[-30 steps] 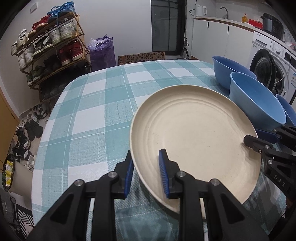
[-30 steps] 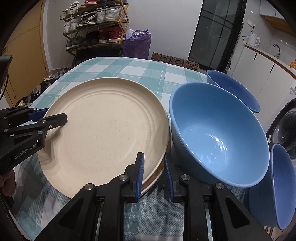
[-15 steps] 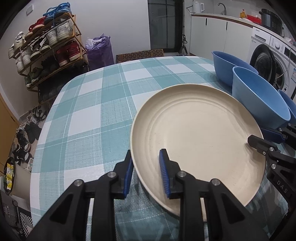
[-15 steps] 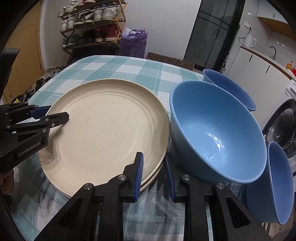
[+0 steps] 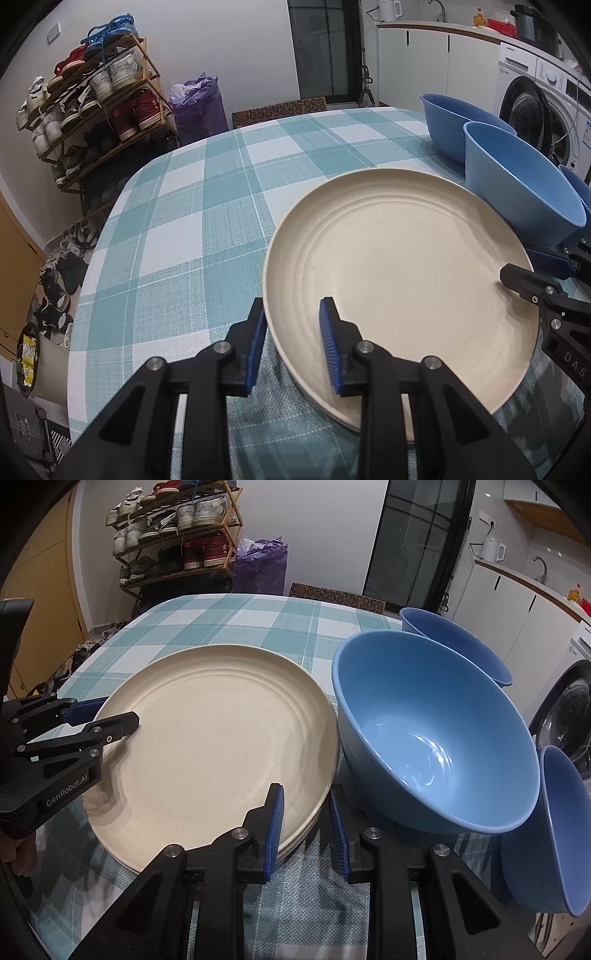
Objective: Organize plates and bowls
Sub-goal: 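Lower the stacked cream plates onto the table and open both grippers, then withdraw both tools up and away from the stacked plates, then move both tools toward the blue bowls beside the plates, then close the left gripper on a blue bowl rim while the right gripper grips a bowl rim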
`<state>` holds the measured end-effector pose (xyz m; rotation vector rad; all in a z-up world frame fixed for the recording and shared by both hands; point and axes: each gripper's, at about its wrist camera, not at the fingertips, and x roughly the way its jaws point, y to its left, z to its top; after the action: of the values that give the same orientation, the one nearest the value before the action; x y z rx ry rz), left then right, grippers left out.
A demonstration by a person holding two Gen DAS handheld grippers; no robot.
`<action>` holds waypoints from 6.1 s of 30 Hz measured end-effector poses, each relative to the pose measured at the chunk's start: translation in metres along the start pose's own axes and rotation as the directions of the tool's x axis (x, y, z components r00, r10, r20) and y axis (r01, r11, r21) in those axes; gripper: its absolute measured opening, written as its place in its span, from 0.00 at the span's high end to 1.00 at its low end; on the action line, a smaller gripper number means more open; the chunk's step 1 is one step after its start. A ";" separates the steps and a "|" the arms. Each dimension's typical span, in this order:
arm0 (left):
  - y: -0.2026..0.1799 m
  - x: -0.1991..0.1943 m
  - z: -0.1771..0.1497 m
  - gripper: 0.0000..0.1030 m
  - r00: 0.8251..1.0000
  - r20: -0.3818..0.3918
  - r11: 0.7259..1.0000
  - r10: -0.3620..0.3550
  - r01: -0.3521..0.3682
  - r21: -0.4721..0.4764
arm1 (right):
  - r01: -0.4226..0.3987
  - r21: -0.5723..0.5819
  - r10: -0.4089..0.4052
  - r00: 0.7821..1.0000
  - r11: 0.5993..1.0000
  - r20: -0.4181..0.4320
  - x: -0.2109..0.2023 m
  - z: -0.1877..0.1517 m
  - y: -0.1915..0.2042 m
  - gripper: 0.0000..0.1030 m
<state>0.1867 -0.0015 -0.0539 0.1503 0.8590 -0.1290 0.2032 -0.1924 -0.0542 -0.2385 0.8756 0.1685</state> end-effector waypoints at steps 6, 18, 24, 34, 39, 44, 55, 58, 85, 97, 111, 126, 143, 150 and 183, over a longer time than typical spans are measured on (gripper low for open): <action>0.001 -0.001 -0.004 0.57 1.000 -0.010 1.000 -0.008 0.008 -0.006 | -0.011 0.004 0.011 1.000 1.000 0.015 -0.004 -0.002 0.000 0.68; 0.012 -0.012 -0.012 0.45 0.999 -0.028 0.998 -0.029 0.027 -0.065 | -0.027 0.031 0.026 0.998 0.999 0.049 -0.018 -0.006 -0.004 0.43; 0.014 -0.026 -0.014 0.37 0.999 -0.023 0.996 -0.050 0.048 -0.076 | -0.070 0.027 0.067 0.993 0.997 0.096 -0.034 -0.005 0.001 0.23; 0.014 -0.068 -0.013 0.00 0.997 0.068 0.994 -0.043 0.050 -0.094 | -0.136 -0.009 0.136 0.978 0.991 0.156 -0.058 -0.002 0.007 0.03; 0.012 -0.085 -0.008 0.00 0.994 0.097 0.992 -0.057 0.067 -0.109 | -0.165 -0.013 0.165 0.968 0.986 0.189 -0.075 0.002 0.004 0.01; 0.004 -0.097 -0.003 0.00 0.991 0.122 0.993 -0.049 0.061 -0.098 | -0.186 -0.017 0.185 0.959 0.982 0.213 -0.091 0.005 -0.006 0.01; -0.028 -0.111 0.021 0.00 0.986 0.159 0.996 -0.056 0.067 -0.063 | -0.166 -0.005 0.161 0.954 0.986 0.251 -0.126 0.015 -0.050 0.01; -0.036 -0.116 0.029 0.00 0.983 0.171 0.996 -0.063 0.073 -0.051 | -0.151 -0.001 0.146 0.955 0.988 0.258 -0.134 0.019 -0.065 0.01; -0.084 -0.112 0.109 0.00 0.969 0.202 0.989 -0.144 0.149 -0.011 | -0.050 0.052 0.033 0.959 0.997 0.281 -0.186 0.061 -0.195 0.01; -0.104 -0.082 0.157 0.00 0.968 0.181 0.985 -0.173 0.175 0.008 | -0.057 0.123 0.025 0.969 0.991 0.247 -0.161 0.093 -0.244 0.01; -0.131 -0.032 0.209 0.00 0.971 0.138 0.981 -0.195 0.191 0.038 | -0.046 0.211 0.012 0.987 0.976 0.159 -0.108 0.118 -0.285 0.01; -0.145 0.027 0.241 0.00 0.985 0.061 0.986 -0.161 0.158 0.053 | -0.067 0.277 0.057 0.997 0.959 0.043 -0.040 0.141 -0.312 0.01; -0.147 0.086 0.255 0.00 0.986 -0.023 0.986 -0.163 0.164 0.038 | -0.041 0.299 0.059 0.997 0.953 -0.052 0.036 0.154 -0.325 0.01; -0.151 0.103 0.256 0.00 0.986 -0.051 0.985 -0.162 0.164 0.046 | -0.032 0.304 0.061 0.994 0.952 -0.087 0.061 0.157 -0.329 0.01; -0.165 0.127 0.256 0.52 0.964 -0.125 0.963 -0.235 0.248 0.103 | -0.065 0.289 0.121 0.976 0.955 -0.181 0.110 0.146 -0.322 0.51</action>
<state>0.4305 -0.2174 0.0006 0.1641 0.9807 -0.4045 0.4584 -0.4564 -0.0055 0.0547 1.0973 0.1075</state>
